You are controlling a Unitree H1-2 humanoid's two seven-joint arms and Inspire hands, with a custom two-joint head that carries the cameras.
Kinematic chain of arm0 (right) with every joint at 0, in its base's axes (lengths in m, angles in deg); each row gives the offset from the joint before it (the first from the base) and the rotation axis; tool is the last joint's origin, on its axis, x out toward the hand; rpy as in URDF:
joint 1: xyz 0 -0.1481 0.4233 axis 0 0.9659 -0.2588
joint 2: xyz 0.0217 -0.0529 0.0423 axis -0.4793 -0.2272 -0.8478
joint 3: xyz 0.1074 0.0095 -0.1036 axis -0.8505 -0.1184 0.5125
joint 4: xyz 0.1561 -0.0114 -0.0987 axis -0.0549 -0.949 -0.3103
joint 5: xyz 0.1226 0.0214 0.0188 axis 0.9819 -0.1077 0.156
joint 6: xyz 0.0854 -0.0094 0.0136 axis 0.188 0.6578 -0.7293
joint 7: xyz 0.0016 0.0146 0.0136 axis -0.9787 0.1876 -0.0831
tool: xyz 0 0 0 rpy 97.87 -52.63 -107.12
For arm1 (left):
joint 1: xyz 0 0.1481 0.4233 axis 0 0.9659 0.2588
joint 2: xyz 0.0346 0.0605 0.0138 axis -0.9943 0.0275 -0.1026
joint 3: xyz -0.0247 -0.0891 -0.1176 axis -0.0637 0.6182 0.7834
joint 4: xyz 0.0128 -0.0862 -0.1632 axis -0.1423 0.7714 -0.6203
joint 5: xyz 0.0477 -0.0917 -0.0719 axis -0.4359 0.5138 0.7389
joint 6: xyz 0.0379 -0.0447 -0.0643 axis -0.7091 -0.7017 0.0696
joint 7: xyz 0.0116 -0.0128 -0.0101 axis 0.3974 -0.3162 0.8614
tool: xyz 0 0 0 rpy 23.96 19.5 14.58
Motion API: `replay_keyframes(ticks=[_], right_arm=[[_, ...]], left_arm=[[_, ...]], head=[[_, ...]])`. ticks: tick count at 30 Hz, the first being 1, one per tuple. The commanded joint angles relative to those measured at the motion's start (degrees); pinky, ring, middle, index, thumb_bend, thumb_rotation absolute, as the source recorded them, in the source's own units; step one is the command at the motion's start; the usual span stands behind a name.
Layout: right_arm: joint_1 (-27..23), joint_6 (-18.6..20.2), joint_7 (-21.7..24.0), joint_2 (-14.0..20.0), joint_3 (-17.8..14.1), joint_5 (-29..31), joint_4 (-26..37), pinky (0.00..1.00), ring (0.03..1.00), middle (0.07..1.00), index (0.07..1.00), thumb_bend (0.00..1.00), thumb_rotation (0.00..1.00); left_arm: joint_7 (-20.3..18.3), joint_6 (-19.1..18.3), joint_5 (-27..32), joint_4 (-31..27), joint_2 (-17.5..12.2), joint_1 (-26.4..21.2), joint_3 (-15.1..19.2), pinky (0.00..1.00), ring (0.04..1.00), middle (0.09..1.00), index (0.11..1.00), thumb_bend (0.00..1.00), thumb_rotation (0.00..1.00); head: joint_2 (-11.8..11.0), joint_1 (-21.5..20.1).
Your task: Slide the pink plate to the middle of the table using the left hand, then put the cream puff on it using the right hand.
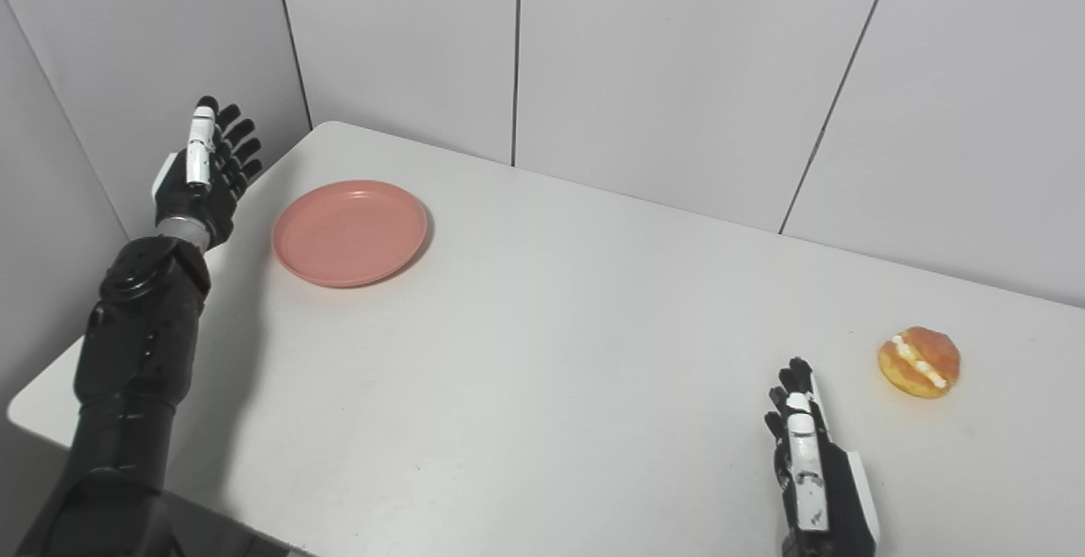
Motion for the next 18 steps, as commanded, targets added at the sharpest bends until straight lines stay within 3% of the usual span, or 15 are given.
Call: replay_keyframes(ticks=[1,9,18], right_arm=[[-1.4,-1.2,0.3,0.2,-0.2,0.6,1.7,1.0,1.0,1.0,1.0,0.24,1.0],[-1.5,-2.4,0.2,0.2,-0.1,0.2,1.1,1.0,1.0,1.0,1.0,0.22,1.0],[-1.6,-1.0,0.5,0.2,-0.4,1.1,1.3,1.0,1.0,1.0,1.0,0.25,1.0]], left_arm=[[0.0,2.8,0.2,-0.9,-2.5,-1.9,0.5,0.97,0.955,0.951,0.926,0.41,1.0],[-0.1,3.3,0.3,0.2,-2.3,-1.5,1.1,0.96,0.954,0.949,0.921,0.38,1.0],[-0.6,3.8,1.5,1.6,-1.6,-1.2,0.6,0.98,0.958,0.954,0.921,0.38,1.0]], head=[[0.1,-0.1],[0.0,-0.1],[0.3,-0.1]])
